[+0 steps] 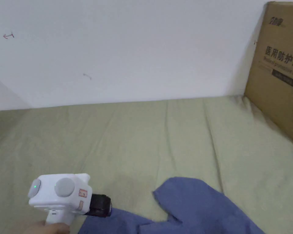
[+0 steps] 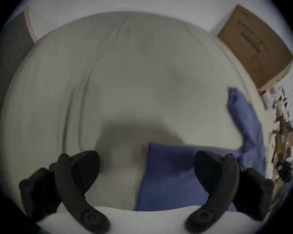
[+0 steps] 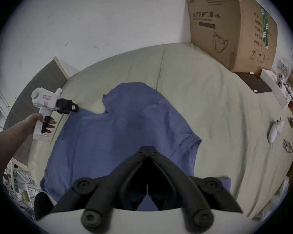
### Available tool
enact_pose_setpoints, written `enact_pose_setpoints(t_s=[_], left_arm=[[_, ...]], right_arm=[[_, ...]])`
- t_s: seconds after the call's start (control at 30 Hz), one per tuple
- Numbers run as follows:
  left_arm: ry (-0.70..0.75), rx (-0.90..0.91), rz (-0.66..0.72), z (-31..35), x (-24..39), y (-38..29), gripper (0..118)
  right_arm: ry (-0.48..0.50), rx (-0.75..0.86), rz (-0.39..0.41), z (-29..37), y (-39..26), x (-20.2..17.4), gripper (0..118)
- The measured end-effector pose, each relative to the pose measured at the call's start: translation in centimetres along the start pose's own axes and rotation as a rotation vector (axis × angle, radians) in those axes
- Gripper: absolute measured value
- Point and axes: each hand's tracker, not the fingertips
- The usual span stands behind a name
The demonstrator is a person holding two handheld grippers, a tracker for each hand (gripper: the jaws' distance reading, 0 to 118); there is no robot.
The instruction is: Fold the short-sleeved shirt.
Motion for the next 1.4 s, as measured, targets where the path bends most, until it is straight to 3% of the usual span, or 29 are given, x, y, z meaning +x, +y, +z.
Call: enact_pose_setpoints(t_s=[0.13, 0.2, 0.23, 0.27, 0.3, 0.43, 0.53, 0.57, 0.6, 0.67, 0.73, 0.8, 0.9, 1.0, 1.07, 1.13, 1.17, 1.2, 1.23, 1.4], left_arm=[[0.071, 0.000, -0.135, -0.4, 2.1, -1.3, 117], [0.063, 0.043, -0.141, 1.0, 2.4, -1.8, 100], [0.092, 0.088, -0.165, 2.1, 2.4, -2.4, 79], [0.109, 0.128, -0.190, 3.4, 2.5, -2.5, 32], [0.074, 0.147, -0.201, 4.4, 2.3, -2.9, 2], [-0.014, 0.148, -0.175, 7.8, 0.9, -5.2, 2], [0.005, 0.135, -0.144, 9.3, -0.2, -6.3, 1], [-0.009, 0.137, -0.127, 9.6, -0.5, -6.7, 1], [-0.024, 0.137, -0.114, 9.9, -0.6, -6.9, 1], [-0.031, 0.131, -0.098, 10.4, -0.5, -7.3, 1], [-0.032, 0.132, -0.092, 10.6, -0.4, -7.6, 1], [-0.034, 0.123, -0.087, 10.7, -0.2, -7.7, 1], [-0.035, 0.114, -0.075, 10.7, -0.2, -8.2, 2], [-0.027, 0.146, -0.066, 11.0, -0.5, -8.5, 1], [-0.017, 0.173, -0.044, 11.2, -0.9, -8.6, 1], [-0.035, 0.177, 0.011, 11.6, -1.3, -8.7, 2], [-0.047, 0.167, 0.031, 11.8, -1.4, -8.8, 1], [-0.048, 0.170, 0.040, 12.2, -1.5, -9.1, 1], [-0.043, 0.173, 0.041, 12.8, -1.5, -9.4, 2], [-0.009, 0.255, 0.075, 17.7, -2.2, -11.2, 2]], right_arm=[[-0.024, -0.024, -0.013, -1.5, 0.1, 1.3, 0], [-0.022, -0.029, -0.022, -2.2, 0.4, 1.8, 0], [-0.011, -0.033, -0.025, -2.6, 1.0, 2.2, 0], [0.004, -0.032, -0.027, -3.1, 1.7, 2.6, 0], [0.021, -0.030, -0.032, -3.5, 2.4, 2.8, 0], [0.052, -0.024, -0.004, -6.7, 8.0, 3.1, 0], [0.007, -0.056, 0.132, -10.6, 12.5, 2.1, 0], [0.006, -0.079, 0.158, -12.1, 14.0, 1.7, 34], [-0.001, -0.109, 0.147, -13.6, 15.4, 1.4, 75], [-0.018, -0.228, 0.150, -17.5, 17.7, 1.4, 96], [-0.044, -0.317, 0.150, -20.7, 18.9, 1.7, 108], [-0.130, -0.354, 0.157, -22.6, 19.3, 2.0, 107], [-0.111, -0.457, 0.188, -24.7, 18.1, 2.2, 107], [-0.125, -0.384, 0.249, -23.5, 17.2, 1.3, 103], [-0.078, -0.359, 0.271, -22.6, 16.8, 1.0, 83], [-0.042, -0.348, 0.294, -21.5, 16.5, 0.4, 49], [-0.022, -0.341, 0.295, -20.9, 16.3, 0.1, 5], [-0.001, -0.343, 0.294, -20.2, 16.1, -0.2, 0], [-0.054, -0.287, 0.316, -19.0, 16.0, -0.2, 0], [0.050, -0.114, 0.129, -11.3, 16.5, 2.3, 0]])
